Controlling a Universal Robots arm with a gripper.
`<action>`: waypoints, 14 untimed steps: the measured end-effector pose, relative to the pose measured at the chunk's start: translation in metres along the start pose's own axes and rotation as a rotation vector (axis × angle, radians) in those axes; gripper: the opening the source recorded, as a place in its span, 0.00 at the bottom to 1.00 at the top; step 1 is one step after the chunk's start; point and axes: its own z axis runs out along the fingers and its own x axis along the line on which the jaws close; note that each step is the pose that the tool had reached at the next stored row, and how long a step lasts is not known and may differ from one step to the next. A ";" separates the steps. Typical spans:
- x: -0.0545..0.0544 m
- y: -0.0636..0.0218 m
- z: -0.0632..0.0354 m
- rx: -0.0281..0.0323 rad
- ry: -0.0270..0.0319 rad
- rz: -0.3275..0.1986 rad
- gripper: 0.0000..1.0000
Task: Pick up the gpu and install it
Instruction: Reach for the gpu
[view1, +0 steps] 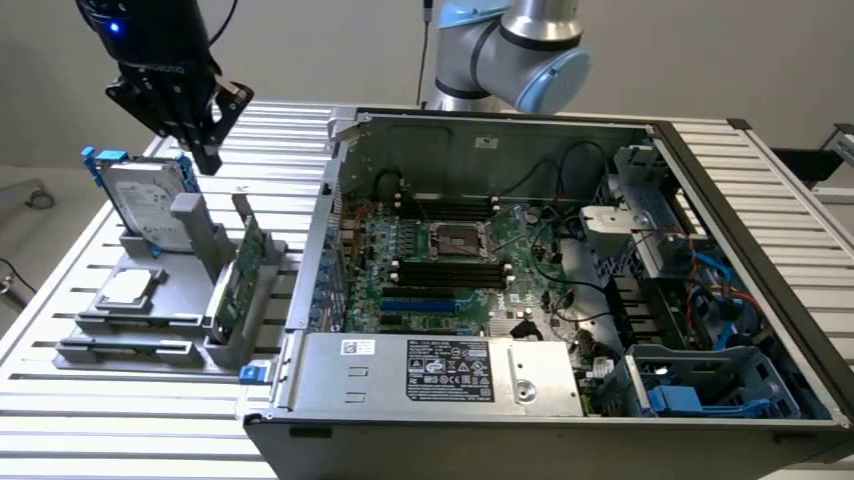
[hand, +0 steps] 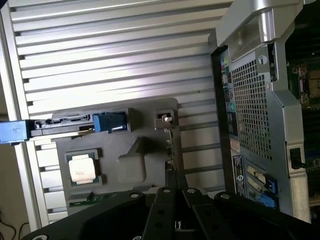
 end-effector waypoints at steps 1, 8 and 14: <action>0.000 -0.0010 0.0007 0.0008 0.0049 -0.003 0.11; 0.001 -0.0037 0.0012 0.0009 0.0072 -0.018 0.11; 0.001 -0.0038 0.0011 0.0010 0.0072 -0.018 0.11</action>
